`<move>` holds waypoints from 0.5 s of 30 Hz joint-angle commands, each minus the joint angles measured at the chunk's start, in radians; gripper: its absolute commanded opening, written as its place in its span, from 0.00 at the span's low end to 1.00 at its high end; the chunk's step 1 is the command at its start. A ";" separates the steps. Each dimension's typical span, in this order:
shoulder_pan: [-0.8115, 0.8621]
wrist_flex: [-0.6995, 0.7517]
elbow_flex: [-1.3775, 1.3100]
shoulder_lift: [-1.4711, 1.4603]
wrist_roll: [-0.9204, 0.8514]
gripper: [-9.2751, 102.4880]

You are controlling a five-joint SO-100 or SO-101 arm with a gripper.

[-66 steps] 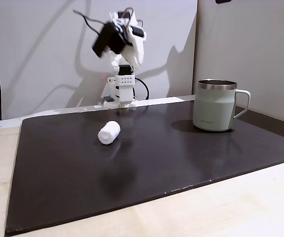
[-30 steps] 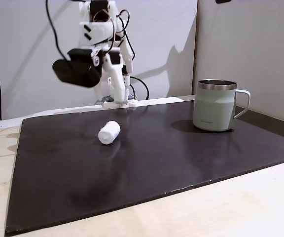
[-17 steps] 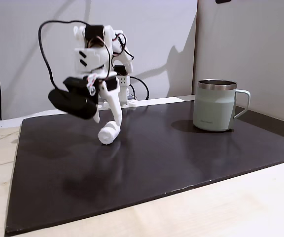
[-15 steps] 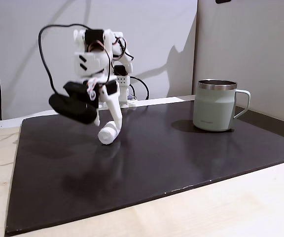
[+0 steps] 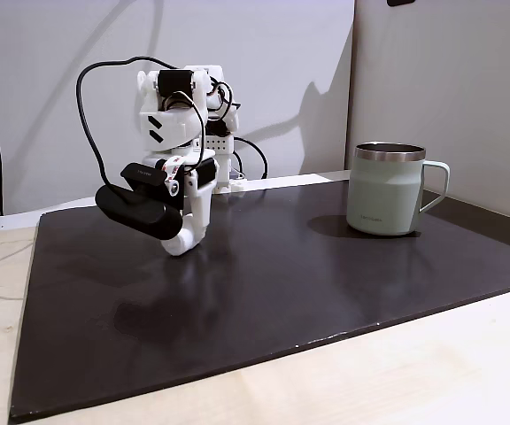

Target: Grasp a gauze and put it in the cup.

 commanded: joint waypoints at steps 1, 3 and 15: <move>-0.005 0.011 -0.058 0.035 0.003 0.11; -0.005 0.017 -0.052 0.066 0.003 0.10; -0.075 0.021 0.097 0.525 0.061 0.09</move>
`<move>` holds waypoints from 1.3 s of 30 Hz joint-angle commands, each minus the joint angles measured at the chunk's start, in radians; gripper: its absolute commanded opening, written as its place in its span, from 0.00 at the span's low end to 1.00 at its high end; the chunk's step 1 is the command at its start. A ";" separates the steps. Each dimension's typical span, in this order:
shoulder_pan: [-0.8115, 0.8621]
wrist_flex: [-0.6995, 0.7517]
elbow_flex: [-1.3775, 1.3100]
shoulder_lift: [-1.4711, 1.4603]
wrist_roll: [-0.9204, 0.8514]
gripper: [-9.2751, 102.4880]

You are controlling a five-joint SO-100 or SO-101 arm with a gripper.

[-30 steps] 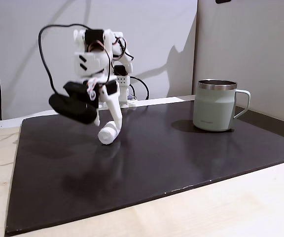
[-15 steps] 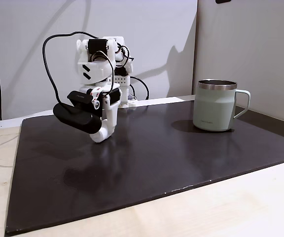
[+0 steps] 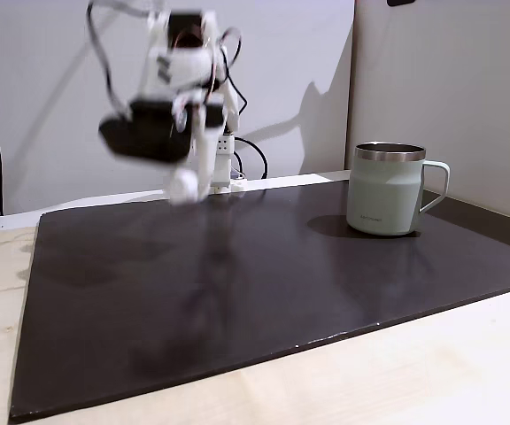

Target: Grasp a gauze and put it in the cup.

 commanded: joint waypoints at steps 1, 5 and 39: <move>-0.031 0.008 0.000 0.196 0.034 0.09; -0.084 0.005 -0.020 0.298 0.087 0.09; -0.962 0.005 -0.190 0.152 0.827 0.08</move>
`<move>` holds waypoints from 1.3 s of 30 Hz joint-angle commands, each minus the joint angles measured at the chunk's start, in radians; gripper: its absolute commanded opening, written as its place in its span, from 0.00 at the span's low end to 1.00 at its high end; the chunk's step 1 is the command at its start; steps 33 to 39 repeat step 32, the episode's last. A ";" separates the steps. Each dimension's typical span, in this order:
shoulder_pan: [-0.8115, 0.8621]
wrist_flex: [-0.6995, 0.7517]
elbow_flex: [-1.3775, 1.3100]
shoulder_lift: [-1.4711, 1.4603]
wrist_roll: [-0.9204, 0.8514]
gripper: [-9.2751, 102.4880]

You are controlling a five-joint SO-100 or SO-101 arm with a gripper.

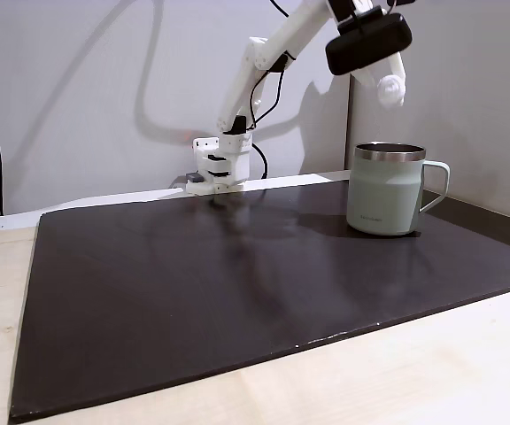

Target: Grasp a gauze and put it in the cup.

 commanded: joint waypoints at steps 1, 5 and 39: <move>-0.011 0.000 0.015 0.006 0.029 0.08; -0.005 0.002 0.037 0.006 0.034 0.08; 0.031 0.002 0.043 -0.020 0.081 0.37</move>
